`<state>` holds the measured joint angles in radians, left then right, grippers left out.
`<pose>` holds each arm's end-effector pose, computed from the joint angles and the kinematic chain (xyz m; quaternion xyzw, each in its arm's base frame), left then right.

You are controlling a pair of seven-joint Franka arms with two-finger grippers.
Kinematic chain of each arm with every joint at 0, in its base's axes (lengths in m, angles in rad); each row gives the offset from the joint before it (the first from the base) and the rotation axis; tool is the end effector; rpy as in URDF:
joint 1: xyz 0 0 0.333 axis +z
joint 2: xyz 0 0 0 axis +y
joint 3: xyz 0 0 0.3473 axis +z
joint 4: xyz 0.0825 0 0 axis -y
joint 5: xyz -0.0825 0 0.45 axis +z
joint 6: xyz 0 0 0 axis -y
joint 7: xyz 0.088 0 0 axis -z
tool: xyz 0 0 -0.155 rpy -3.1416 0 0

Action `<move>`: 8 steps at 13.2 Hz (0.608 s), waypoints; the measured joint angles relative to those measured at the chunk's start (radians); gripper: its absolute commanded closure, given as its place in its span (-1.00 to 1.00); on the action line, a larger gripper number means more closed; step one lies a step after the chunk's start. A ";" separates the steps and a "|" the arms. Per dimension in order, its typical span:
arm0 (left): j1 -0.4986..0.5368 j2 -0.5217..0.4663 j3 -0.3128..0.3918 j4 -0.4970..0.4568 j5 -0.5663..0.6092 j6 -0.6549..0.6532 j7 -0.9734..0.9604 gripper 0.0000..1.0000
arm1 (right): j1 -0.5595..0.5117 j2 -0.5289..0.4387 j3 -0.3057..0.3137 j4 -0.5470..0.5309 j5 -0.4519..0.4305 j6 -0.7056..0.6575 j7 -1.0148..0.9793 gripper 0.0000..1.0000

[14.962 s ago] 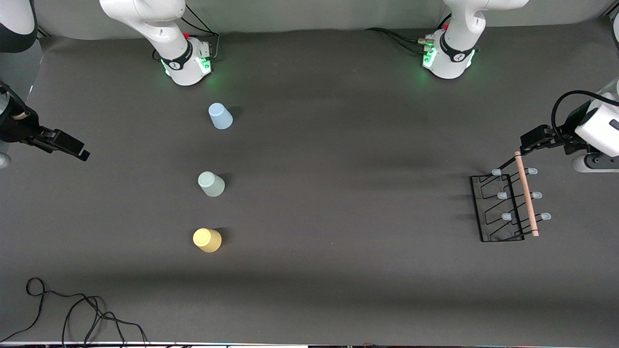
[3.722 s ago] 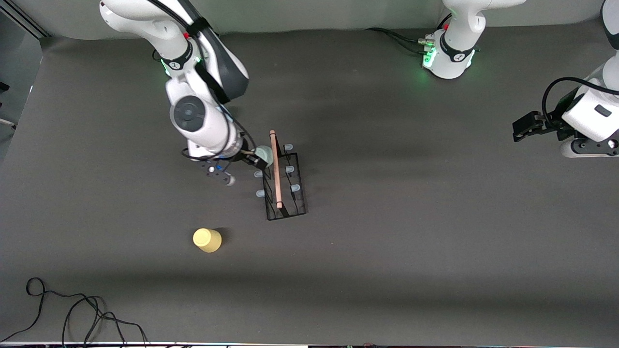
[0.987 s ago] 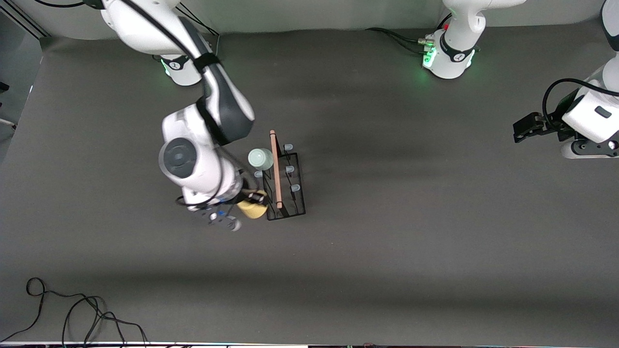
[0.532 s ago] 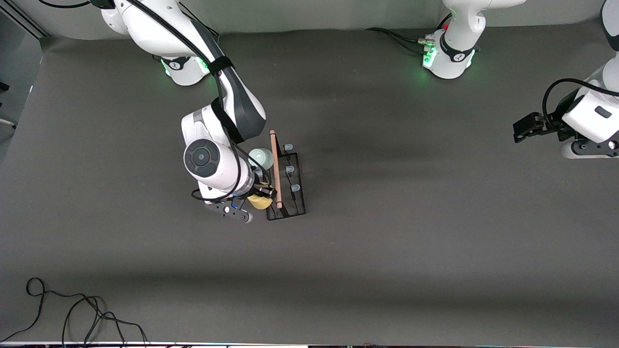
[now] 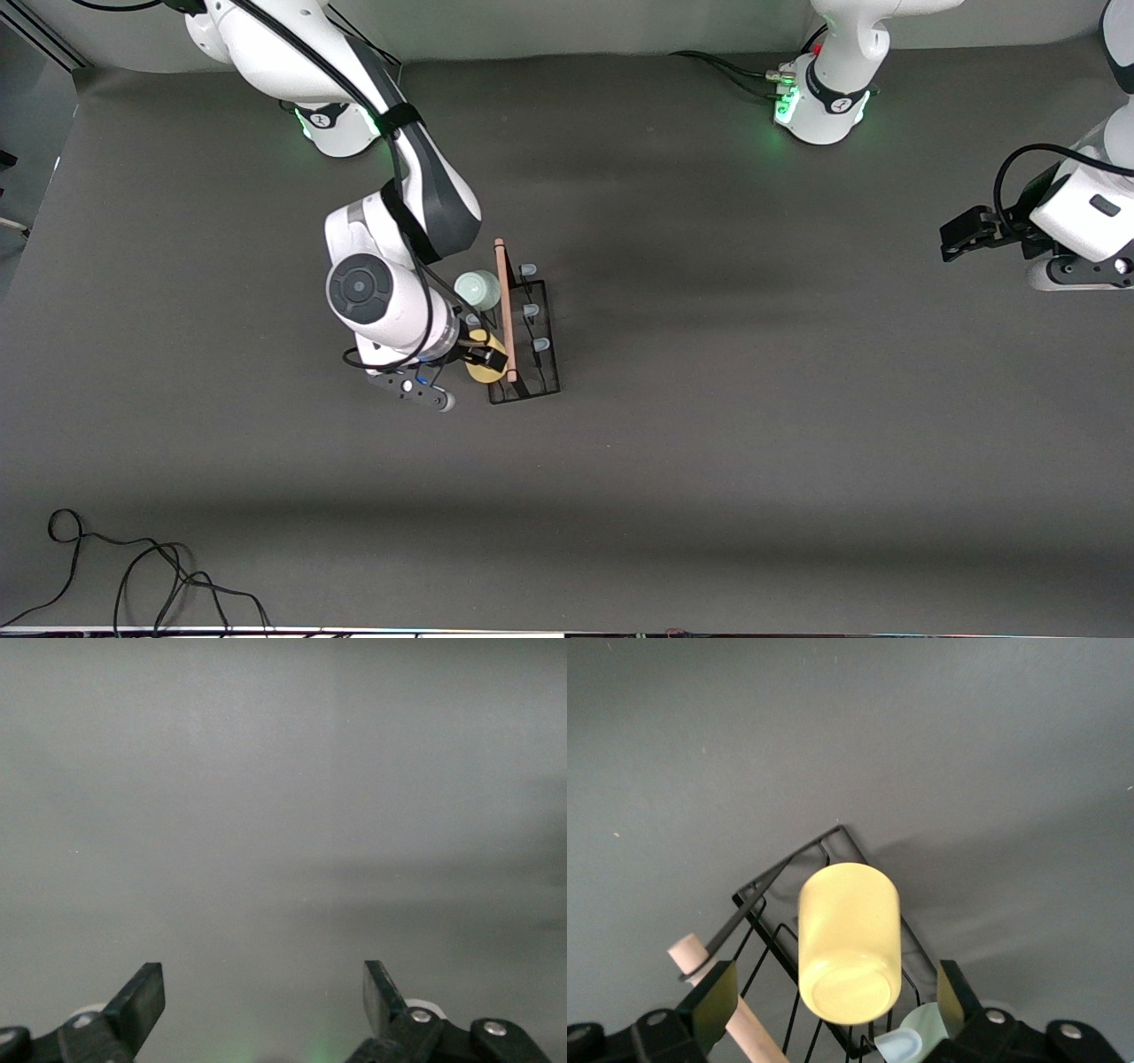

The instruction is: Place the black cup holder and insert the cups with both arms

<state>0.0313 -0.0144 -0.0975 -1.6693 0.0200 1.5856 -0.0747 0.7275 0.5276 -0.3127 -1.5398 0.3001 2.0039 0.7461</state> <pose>0.6088 -0.0376 0.5651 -0.9993 -0.0038 0.0338 0.0131 0.6727 0.3589 0.3053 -0.9758 0.2107 0.0452 0.0383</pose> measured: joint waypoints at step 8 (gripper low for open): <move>0.000 0.000 0.000 -0.001 0.000 0.000 0.000 -1.00 | -0.007 -0.261 -0.379 0.079 -0.038 -0.457 -0.429 -1.00</move>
<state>0.0313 -0.0139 -0.0974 -1.6702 0.0201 1.5856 -0.0747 0.7204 0.2667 -0.6917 -1.4608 0.2622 1.5468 0.3170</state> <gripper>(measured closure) 0.000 0.000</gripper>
